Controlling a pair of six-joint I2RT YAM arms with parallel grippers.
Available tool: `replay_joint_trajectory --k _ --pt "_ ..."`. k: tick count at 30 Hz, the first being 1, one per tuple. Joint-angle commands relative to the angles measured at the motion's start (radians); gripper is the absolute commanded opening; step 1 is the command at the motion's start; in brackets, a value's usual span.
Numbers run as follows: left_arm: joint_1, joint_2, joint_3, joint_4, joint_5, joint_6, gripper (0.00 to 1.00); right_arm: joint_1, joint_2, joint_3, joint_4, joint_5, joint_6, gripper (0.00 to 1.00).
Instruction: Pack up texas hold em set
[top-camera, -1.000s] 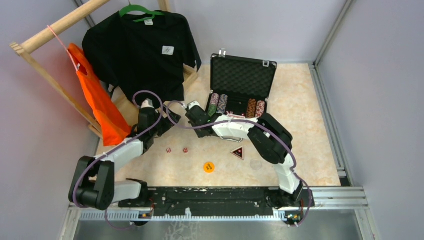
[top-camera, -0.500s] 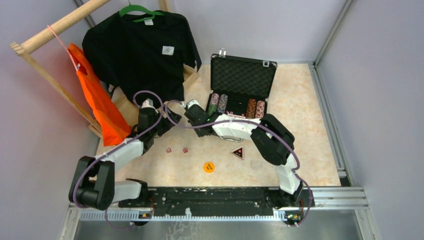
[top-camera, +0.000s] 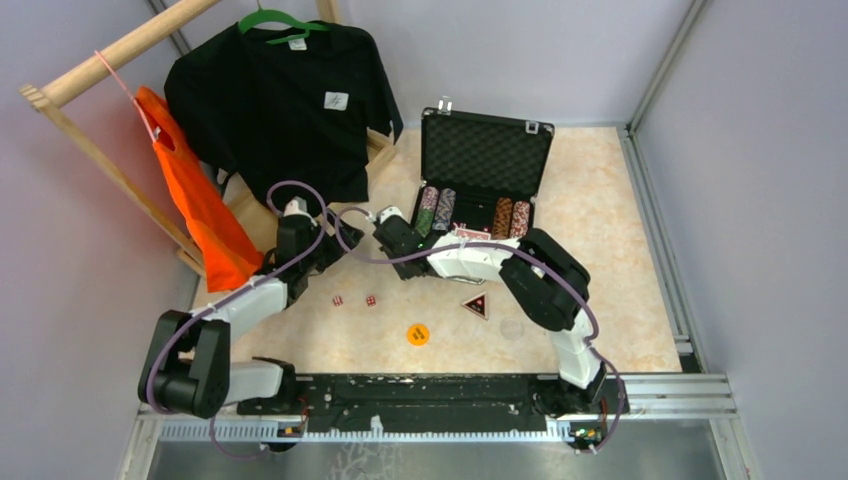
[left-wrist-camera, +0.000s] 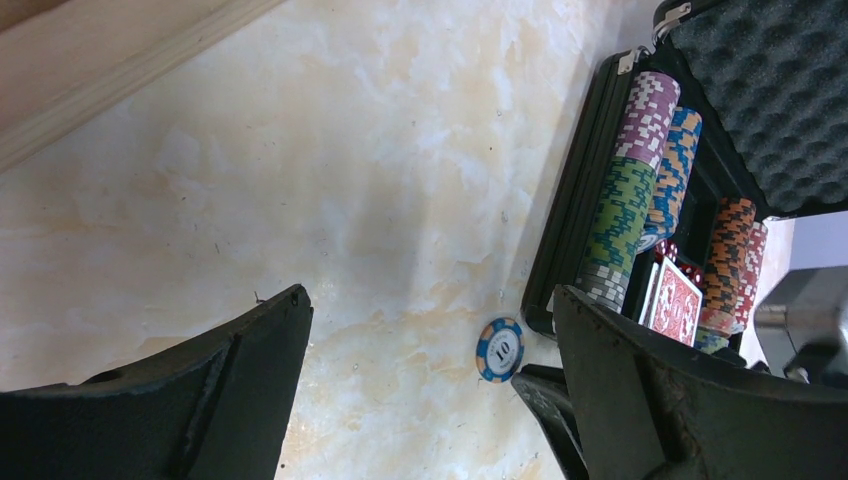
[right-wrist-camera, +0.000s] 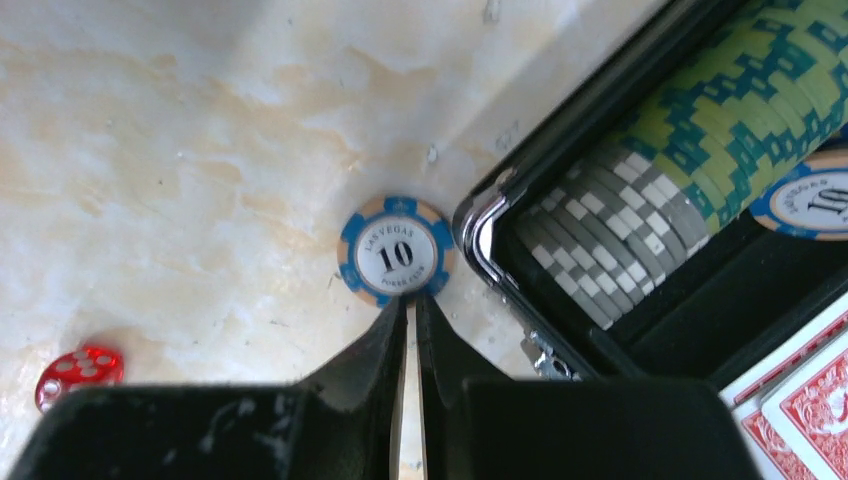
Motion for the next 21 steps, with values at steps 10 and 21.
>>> replay_joint_trajectory --k 10,21 --pt "0.003 0.011 -0.014 0.035 0.033 0.004 0.95 0.011 -0.143 -0.155 0.035 0.007 0.061 0.09" --pt "0.003 0.009 -0.013 0.032 0.024 0.011 0.95 0.008 -0.072 0.036 0.008 0.008 0.006 0.09"
